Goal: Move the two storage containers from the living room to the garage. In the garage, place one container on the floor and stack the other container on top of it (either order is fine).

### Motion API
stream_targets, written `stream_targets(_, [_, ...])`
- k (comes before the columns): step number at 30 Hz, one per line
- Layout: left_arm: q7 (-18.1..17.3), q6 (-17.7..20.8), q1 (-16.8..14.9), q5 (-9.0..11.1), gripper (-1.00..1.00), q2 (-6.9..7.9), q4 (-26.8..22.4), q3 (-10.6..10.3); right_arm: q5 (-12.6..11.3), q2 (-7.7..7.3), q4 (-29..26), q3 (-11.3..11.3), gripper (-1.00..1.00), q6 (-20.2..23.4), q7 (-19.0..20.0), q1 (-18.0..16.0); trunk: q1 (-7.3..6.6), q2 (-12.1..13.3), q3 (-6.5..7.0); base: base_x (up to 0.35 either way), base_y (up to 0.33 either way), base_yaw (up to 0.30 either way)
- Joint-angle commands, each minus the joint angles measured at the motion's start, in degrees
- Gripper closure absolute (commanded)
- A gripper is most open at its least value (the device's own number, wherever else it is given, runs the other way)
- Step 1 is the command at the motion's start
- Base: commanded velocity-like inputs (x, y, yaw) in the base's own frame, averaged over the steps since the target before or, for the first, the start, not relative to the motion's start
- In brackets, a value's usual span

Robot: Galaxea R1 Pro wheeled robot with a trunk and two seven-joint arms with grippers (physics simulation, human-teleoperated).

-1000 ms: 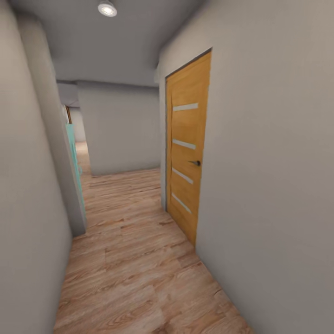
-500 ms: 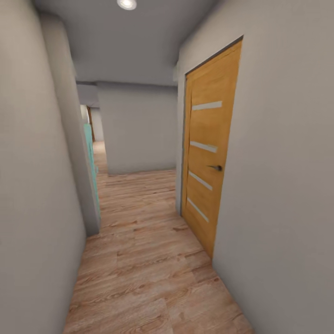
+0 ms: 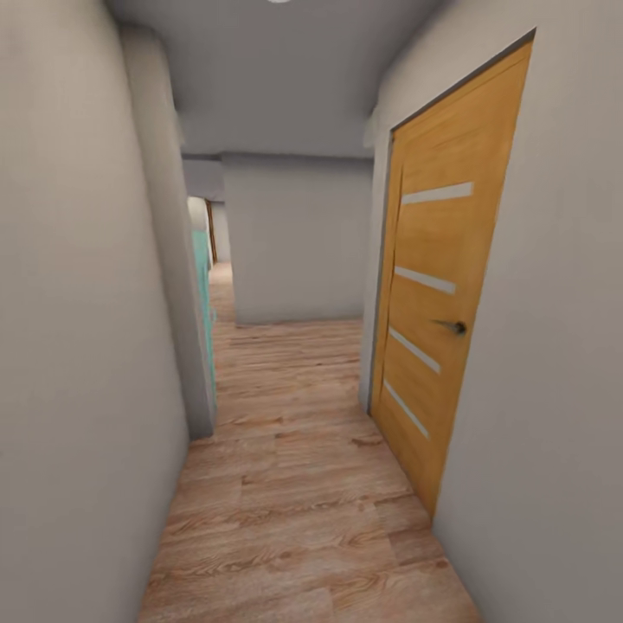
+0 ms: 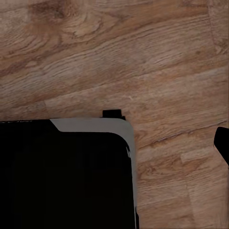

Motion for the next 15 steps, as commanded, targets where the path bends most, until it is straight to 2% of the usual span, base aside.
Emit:
stream_targets(1, [0.15, -0.15, -0.05, 0.40, -1.00, -0.01, 0.03, -0.50, -0.54, 0.02, 0.15, 0.48, -1.00, -0.26, 0.19, -0.05, 0.04, -0.05, -0.09, 0.298, -0.136, 0.267])
stream_targets(15, [0.15, -0.13, -0.05, 0.49, -1.00, 0.07, 0.03, -0.45, -0.55, 0.02, 0.15, 0.47, -1.00, -0.26, 0.20, -0.05, 0.04, -0.05, -0.09, 0.296, -0.140, 0.267])
